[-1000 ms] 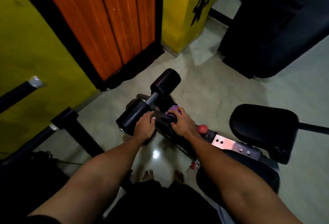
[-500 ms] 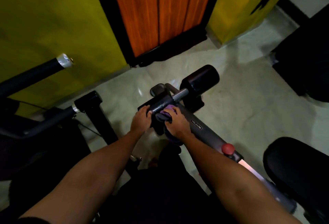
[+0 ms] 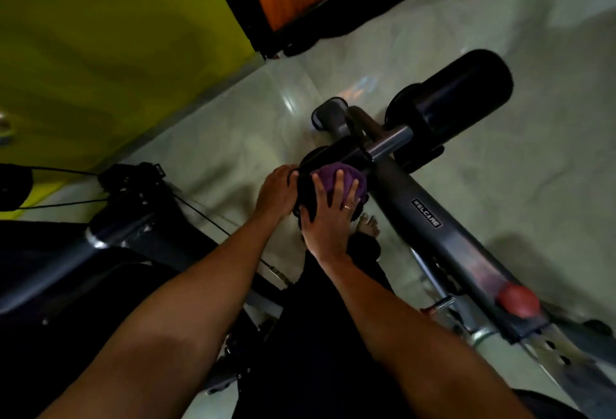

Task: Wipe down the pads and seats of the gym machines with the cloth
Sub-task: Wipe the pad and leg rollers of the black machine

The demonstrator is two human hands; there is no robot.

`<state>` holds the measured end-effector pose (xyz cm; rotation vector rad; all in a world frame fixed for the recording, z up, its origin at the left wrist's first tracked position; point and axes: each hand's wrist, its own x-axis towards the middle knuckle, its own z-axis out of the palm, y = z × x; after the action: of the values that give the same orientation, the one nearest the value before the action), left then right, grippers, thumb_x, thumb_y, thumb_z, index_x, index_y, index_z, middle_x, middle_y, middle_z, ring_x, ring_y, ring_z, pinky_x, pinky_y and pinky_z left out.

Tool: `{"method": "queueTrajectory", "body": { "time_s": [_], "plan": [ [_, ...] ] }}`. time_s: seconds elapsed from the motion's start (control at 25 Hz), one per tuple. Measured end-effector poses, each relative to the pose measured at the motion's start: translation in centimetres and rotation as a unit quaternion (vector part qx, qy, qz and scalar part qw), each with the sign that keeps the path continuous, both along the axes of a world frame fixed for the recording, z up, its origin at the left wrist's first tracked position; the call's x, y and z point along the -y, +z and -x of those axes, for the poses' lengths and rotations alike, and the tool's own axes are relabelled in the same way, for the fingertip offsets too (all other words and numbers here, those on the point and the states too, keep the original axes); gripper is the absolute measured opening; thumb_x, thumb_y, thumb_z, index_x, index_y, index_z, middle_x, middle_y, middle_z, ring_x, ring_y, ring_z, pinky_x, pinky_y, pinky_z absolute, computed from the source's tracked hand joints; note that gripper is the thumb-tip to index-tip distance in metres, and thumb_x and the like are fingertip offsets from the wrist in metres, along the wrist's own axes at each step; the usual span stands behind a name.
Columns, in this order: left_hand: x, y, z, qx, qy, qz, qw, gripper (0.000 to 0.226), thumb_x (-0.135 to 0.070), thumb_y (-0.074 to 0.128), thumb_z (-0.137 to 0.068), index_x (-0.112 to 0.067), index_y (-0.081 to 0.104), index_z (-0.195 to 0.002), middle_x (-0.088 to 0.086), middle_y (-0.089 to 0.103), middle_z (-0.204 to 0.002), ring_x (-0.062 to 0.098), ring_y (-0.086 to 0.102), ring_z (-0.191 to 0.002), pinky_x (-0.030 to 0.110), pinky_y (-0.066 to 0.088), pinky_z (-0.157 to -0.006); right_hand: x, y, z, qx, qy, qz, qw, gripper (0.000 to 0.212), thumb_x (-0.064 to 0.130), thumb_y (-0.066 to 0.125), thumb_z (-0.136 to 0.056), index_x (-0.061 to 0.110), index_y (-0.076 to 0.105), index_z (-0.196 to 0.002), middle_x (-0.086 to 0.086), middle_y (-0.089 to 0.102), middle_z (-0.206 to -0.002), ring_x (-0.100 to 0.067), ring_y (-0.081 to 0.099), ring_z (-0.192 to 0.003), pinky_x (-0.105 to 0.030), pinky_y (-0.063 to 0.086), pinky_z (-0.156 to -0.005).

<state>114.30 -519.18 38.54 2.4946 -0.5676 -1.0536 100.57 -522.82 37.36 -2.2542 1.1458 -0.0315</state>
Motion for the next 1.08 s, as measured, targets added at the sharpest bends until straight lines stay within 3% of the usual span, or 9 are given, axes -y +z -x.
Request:
{"method": "queueTrajectory", "body": {
  "time_s": [0.2, 0.36, 0.52, 0.6, 0.76, 0.84, 0.96, 1.08],
  "plan": [
    [0.4, -3.6, -1.7, -0.076, 0.019, 0.007, 0.997, 0.042, -0.032, 0.032, -0.109, -0.018, 0.05, -0.145, 0.01, 0.053, -0.146, 0.027, 0.05, -0.132, 0.031, 0.038, -0.105, 2.8, -2.1, 0.1, 0.036, 0.03, 0.1, 0.994, 0.058, 0.045, 0.061, -0.091, 0.034, 0.05, -0.147, -0.013, 0.026, -0.165, -0.042, 0.01, -0.154, -0.064, 0.009, -0.123],
    [0.6, -4.1, -1.7, -0.098, 0.04, 0.03, 0.994, 0.043, -0.034, 0.031, -0.109, -0.019, 0.05, -0.145, 0.01, 0.053, -0.147, 0.027, 0.049, -0.134, 0.03, 0.037, -0.105, 7.4, -1.8, -1.1, 0.041, -0.126, 0.084, 0.988, 0.056, 0.038, 0.061, -0.092, 0.029, 0.052, -0.146, -0.012, 0.026, -0.165, -0.042, 0.015, -0.153, -0.062, 0.023, -0.119],
    [0.8, -4.3, -1.5, -0.107, 0.071, 0.052, 0.99, 0.043, -0.031, 0.031, -0.11, -0.014, 0.05, -0.145, 0.011, 0.052, -0.146, 0.026, 0.048, -0.134, 0.025, 0.035, -0.102, -1.7, -1.2, -0.2, 0.046, -0.113, 0.029, 0.992, 0.064, 0.037, 0.065, -0.093, 0.029, 0.041, -0.152, -0.01, 0.011, -0.169, -0.033, -0.004, -0.157, -0.067, 0.022, -0.118],
    [0.6, -4.5, -1.3, -0.115, 0.086, 0.081, 0.986, 0.043, -0.029, 0.032, -0.11, -0.01, 0.052, -0.143, 0.013, 0.054, -0.144, 0.026, 0.049, -0.134, 0.022, 0.035, -0.101, -5.3, -1.0, 0.4, 0.044, -0.07, 0.022, 0.996, 0.064, 0.038, 0.064, -0.095, 0.03, 0.039, -0.154, -0.011, 0.012, -0.168, -0.035, -0.002, -0.156, -0.068, 0.018, -0.119],
    [1.0, -4.9, -0.7, -0.105, 0.13, 0.063, 0.984, 0.042, -0.03, 0.032, -0.109, -0.013, 0.056, -0.141, 0.015, 0.057, -0.141, 0.03, 0.053, -0.129, 0.032, 0.04, -0.103, 2.1, -0.9, -2.3, 0.041, -0.019, 0.089, 0.995, 0.053, 0.039, 0.057, -0.097, 0.033, 0.048, -0.149, -0.011, 0.025, -0.165, -0.042, 0.007, -0.155, -0.063, 0.006, -0.123],
    [1.2, -4.5, -0.5, -0.104, 0.126, 0.063, 0.984, 0.044, -0.029, 0.031, -0.109, -0.012, 0.054, -0.142, 0.015, 0.056, -0.142, 0.03, 0.052, -0.13, 0.032, 0.039, -0.103, 7.2, -1.1, -3.6, 0.008, -0.09, 0.099, 0.991, 0.051, 0.04, 0.058, -0.096, 0.032, 0.052, -0.146, -0.011, 0.029, -0.164, -0.043, 0.014, -0.153, -0.065, 0.011, -0.122],
    [1.0, -4.5, -0.8, -0.116, 0.116, 0.08, 0.983, 0.044, -0.029, 0.03, -0.11, -0.012, 0.053, -0.143, 0.014, 0.054, -0.144, 0.029, 0.051, -0.132, 0.032, 0.038, -0.104, 7.6, -1.1, -3.0, 0.037, -0.209, 0.042, 0.976, 0.055, 0.038, 0.056, -0.097, 0.027, 0.045, -0.15, -0.011, 0.022, -0.166, -0.04, 0.014, -0.153, -0.062, 0.021, -0.12],
    [0.9, -4.7, -0.9, -0.127, 0.118, 0.081, 0.982, 0.044, -0.03, 0.03, -0.11, -0.012, 0.052, -0.143, 0.013, 0.054, -0.144, 0.028, 0.05, -0.133, 0.029, 0.037, -0.102, -0.4, -0.7, -0.9, 0.041, -0.18, -0.013, 0.983, 0.062, 0.044, 0.052, -0.1, 0.033, 0.03, -0.157, -0.005, -0.001, -0.171, -0.037, -0.001, -0.156, -0.066, 0.028, -0.117]
  ]
}}
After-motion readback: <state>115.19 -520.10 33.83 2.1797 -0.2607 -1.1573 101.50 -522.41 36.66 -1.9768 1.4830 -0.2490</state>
